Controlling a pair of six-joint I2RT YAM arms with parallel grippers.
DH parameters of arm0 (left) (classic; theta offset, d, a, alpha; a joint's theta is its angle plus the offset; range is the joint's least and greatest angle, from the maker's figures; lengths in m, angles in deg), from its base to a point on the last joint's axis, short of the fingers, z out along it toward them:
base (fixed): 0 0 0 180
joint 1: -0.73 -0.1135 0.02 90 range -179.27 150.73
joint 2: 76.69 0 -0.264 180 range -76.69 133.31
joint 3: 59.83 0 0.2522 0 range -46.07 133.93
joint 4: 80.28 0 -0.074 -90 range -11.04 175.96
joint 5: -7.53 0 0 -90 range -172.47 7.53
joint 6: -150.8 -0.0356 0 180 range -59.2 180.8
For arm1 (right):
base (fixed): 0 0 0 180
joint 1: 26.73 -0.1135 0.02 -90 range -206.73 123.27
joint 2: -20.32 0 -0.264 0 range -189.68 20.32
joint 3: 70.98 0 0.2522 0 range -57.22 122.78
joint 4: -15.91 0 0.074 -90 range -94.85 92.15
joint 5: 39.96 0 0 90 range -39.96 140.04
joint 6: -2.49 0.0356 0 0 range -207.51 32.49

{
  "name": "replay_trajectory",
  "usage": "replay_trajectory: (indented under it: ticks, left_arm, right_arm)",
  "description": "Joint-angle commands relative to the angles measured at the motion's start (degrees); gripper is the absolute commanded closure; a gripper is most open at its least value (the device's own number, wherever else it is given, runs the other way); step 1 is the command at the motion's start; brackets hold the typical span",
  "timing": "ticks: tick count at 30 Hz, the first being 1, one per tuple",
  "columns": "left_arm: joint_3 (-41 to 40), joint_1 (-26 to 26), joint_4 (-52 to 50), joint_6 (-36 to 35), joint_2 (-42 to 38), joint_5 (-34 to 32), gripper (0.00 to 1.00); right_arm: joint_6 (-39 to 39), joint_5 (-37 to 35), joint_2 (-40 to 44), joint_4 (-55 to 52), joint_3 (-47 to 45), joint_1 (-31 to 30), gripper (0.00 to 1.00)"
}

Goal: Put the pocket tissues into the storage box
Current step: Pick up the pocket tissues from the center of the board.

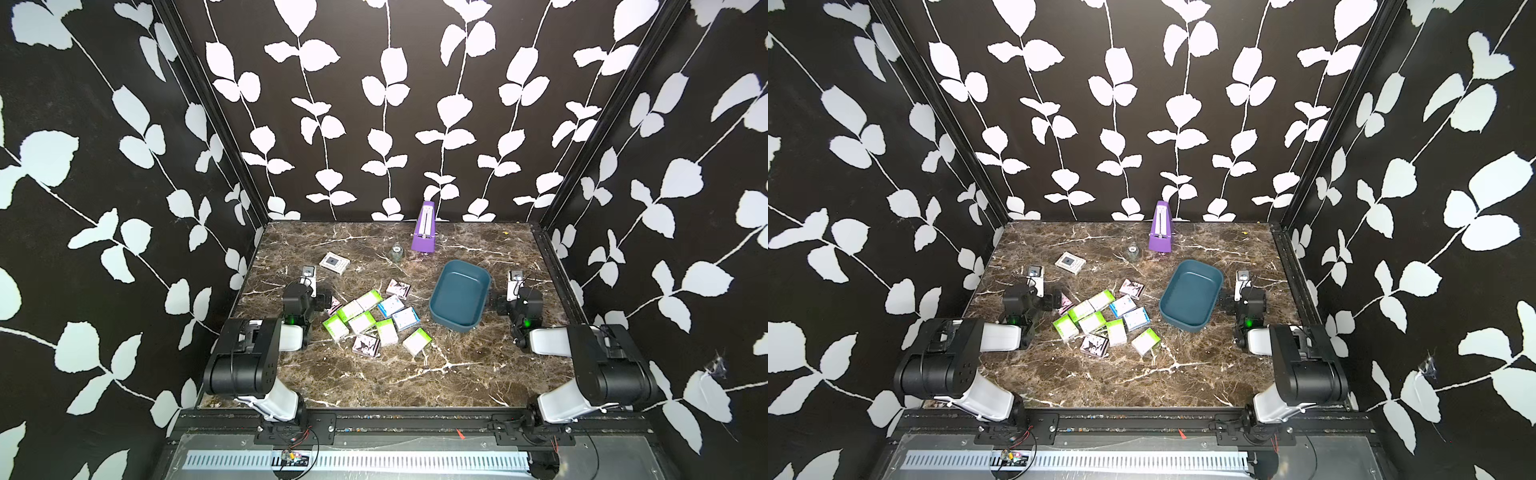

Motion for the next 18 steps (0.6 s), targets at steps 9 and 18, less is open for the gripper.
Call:
replay_trajectory:
  ticks: [9, 18]
  left_arm:
    - [0.77, 0.10, 0.25, -0.31, -0.88, 0.66, 0.01]
    - [0.80, -0.09, 0.29, -0.14, -0.90, 1.01, 0.01]
  right_arm:
    - [0.82, 1.03, 0.24, 1.42, 1.39, 0.60, 0.01]
    - [0.82, 1.31, 0.33, 1.41, 1.31, 0.74, 0.00]
